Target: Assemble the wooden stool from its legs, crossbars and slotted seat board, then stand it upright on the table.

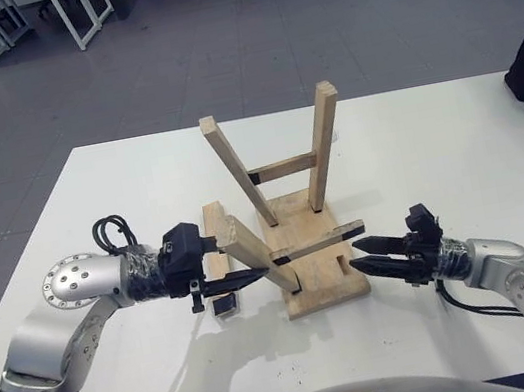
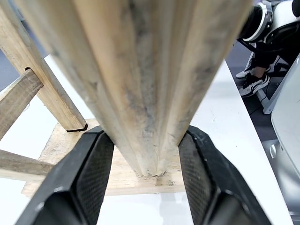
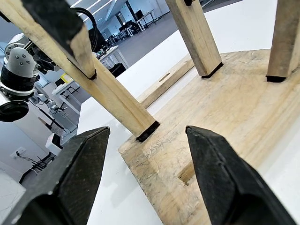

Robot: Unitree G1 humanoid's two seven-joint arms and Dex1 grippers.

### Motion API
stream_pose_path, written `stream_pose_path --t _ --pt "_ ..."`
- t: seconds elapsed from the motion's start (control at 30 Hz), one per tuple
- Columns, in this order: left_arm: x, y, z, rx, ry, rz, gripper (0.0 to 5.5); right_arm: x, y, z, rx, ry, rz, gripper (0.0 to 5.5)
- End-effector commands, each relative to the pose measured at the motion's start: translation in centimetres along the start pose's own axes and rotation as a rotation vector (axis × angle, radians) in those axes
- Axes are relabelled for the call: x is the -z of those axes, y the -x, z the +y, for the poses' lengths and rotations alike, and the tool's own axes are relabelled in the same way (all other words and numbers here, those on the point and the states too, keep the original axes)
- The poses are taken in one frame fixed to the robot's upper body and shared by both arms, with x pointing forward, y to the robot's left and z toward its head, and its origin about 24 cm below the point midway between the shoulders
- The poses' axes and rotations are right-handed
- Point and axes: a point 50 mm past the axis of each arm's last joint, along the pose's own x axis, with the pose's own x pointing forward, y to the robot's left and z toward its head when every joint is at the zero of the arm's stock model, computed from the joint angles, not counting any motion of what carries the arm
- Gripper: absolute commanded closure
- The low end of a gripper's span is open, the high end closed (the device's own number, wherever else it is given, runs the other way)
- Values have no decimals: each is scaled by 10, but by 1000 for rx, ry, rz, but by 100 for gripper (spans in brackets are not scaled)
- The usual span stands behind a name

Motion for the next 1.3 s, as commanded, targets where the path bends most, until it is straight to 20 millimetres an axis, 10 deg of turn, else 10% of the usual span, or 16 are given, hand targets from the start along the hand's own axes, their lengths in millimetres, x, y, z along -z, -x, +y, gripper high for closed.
stream_pose_path --t 0.03,0.4,0.5,0.83,1.03,1.17,1.3 --pt "75 8 -19 -28 182 496 346 4 -1 -2 18 9 14 253" --pt "87 6 -16 -45 234 488 346 10 -7 -2 22 6 4 253" --pt "80 4 -7 -84 217 438 271 12 -7 -1 22 7 -1 253" --pt "17 8 6 -278 104 3 221 14 -2 -5 27 5 14 253" --pt "-29 56 33 -658 29 -336 221 19 1 -3 52 -3 -3 253" --pt "-87 38 11 -450 -31 -692 221 20 -3 -4 56 2 -9 253" --pt "-94 10 -3 -300 49 -703 221 15 -14 -7 71 43 -6 253"
